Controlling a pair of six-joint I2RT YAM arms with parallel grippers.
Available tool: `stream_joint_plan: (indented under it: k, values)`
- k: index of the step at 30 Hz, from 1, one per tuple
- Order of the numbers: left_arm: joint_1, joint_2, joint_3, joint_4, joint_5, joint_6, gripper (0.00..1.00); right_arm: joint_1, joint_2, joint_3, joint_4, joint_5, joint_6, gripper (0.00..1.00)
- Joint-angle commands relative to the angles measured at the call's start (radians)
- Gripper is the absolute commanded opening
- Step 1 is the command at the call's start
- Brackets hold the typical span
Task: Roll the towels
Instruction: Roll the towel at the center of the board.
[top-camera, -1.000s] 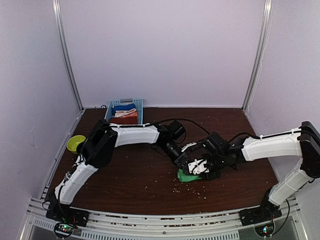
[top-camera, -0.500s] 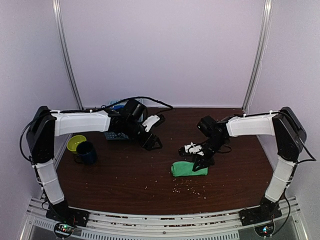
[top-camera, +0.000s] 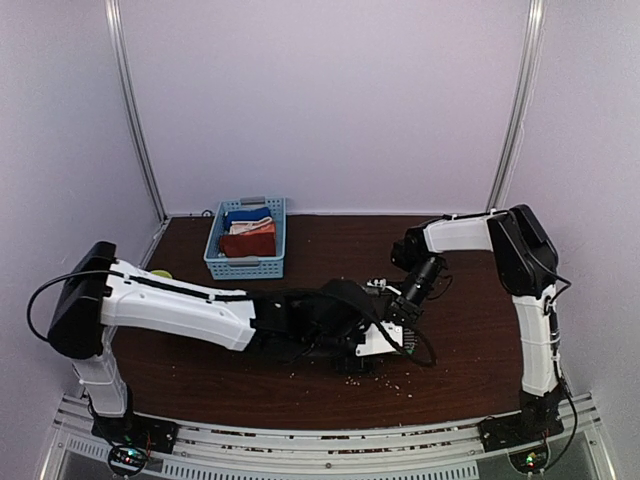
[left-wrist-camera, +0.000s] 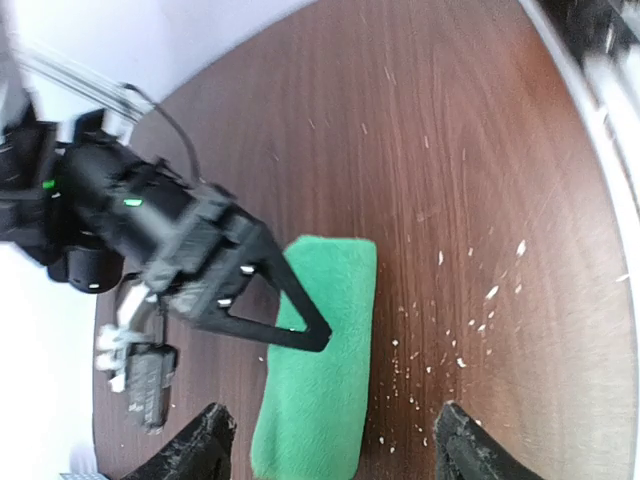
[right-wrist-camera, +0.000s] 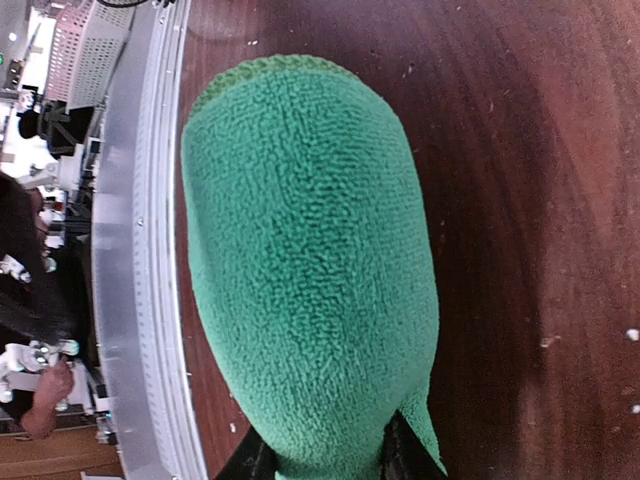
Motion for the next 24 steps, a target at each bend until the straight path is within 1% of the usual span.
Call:
stream_joint_plan:
  k: [1, 5, 14, 20, 24]
  values:
    - [-0.001, 0.139, 0.062, 0.002, -0.16, 0.156, 0.72, 0.01, 0.143, 0.0, -0.117, 0.081, -0.02, 0.28]
    - [-0.004, 0.227, 0.104, 0.027, -0.226, 0.207, 0.73, 0.01, 0.143, 0.005, -0.118, 0.087, -0.008, 0.28]
    - [-0.003, 0.303, 0.169, 0.01, -0.208, 0.193, 0.73, 0.007, 0.168, 0.006, -0.135, 0.063, -0.011, 0.28]
    - [-0.004, 0.343, 0.227, -0.042, -0.147, 0.172, 0.72, 0.006, 0.179, 0.004, -0.136, 0.048, -0.012, 0.28]
    - [-0.005, 0.351, 0.276, -0.134, -0.045, 0.159, 0.74, 0.002, 0.186, 0.006, -0.134, 0.037, 0.003, 0.29]
